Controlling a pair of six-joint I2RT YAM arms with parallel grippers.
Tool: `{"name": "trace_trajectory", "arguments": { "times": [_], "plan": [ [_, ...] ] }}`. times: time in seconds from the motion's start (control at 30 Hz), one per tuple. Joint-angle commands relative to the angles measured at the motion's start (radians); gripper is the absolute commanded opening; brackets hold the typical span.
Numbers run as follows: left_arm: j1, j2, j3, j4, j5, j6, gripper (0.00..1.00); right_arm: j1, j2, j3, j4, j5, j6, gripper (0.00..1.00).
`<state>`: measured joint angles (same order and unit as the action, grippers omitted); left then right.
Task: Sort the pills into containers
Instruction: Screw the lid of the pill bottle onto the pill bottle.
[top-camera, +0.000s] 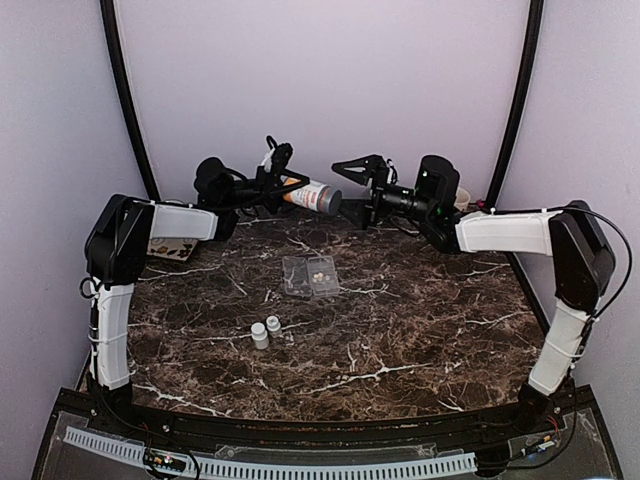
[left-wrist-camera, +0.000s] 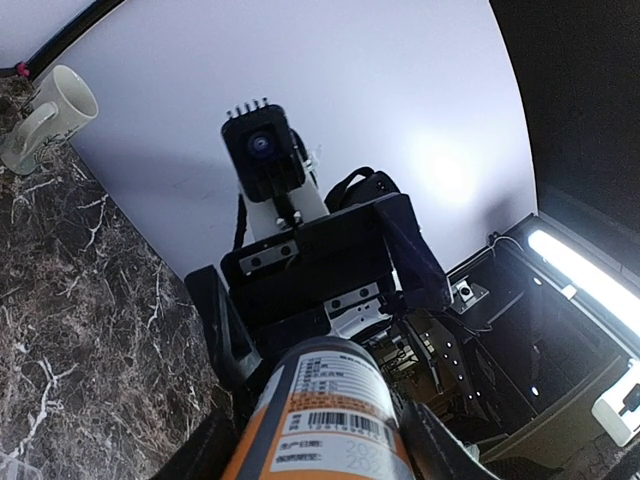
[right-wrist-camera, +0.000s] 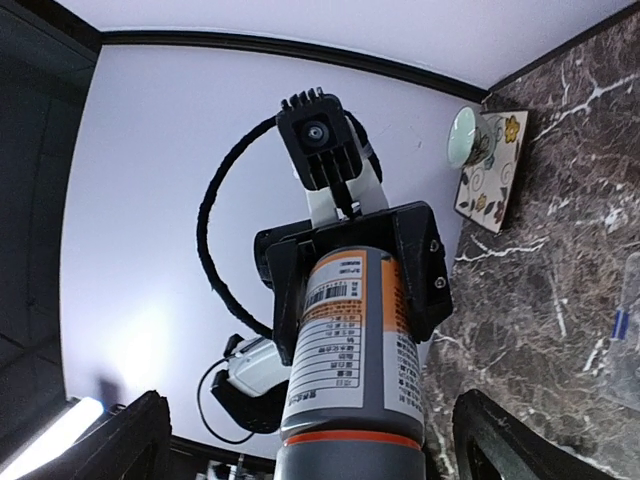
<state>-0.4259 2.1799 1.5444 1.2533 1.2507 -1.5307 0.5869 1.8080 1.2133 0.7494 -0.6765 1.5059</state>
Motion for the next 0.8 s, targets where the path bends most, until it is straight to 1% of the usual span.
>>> {"name": "trace_trajectory", "arguments": {
  "times": [0.0, 0.17, 0.27, 0.37, 0.43, 0.57, 0.77],
  "plan": [
    [-0.004, -0.041, 0.007, 0.055, 0.002, -0.025, 0.0, -0.008, -0.096, 0.066, -0.265, 0.058, -0.397, 0.98],
    [-0.003, -0.04, 0.001, 0.069, -0.008, -0.039, 0.0, 0.008, -0.159, 0.138, -0.587, 0.217, -0.744, 0.97],
    [-0.003, -0.039, 0.001, 0.072, -0.008, -0.044, 0.0, 0.041, -0.194, 0.163, -0.709, 0.354, -0.925, 0.96],
    [-0.004, -0.036, 0.001, 0.078, -0.005, -0.053, 0.0, 0.093, -0.206, 0.18, -0.792, 0.497, -1.093, 0.95],
    [-0.004, -0.032, 0.004, 0.085, -0.005, -0.06, 0.0, 0.113, -0.207, 0.184, -0.82, 0.535, -1.158, 0.95],
    [-0.003, -0.026, 0.008, 0.091, 0.0, -0.072, 0.0, 0.149, -0.251, 0.166, -0.822, 0.579, -1.244, 0.95],
    [-0.004, -0.015, 0.017, 0.108, 0.003, -0.09, 0.0, 0.163, -0.255, 0.164, -0.837, 0.585, -1.302, 0.95]
  ]
}}
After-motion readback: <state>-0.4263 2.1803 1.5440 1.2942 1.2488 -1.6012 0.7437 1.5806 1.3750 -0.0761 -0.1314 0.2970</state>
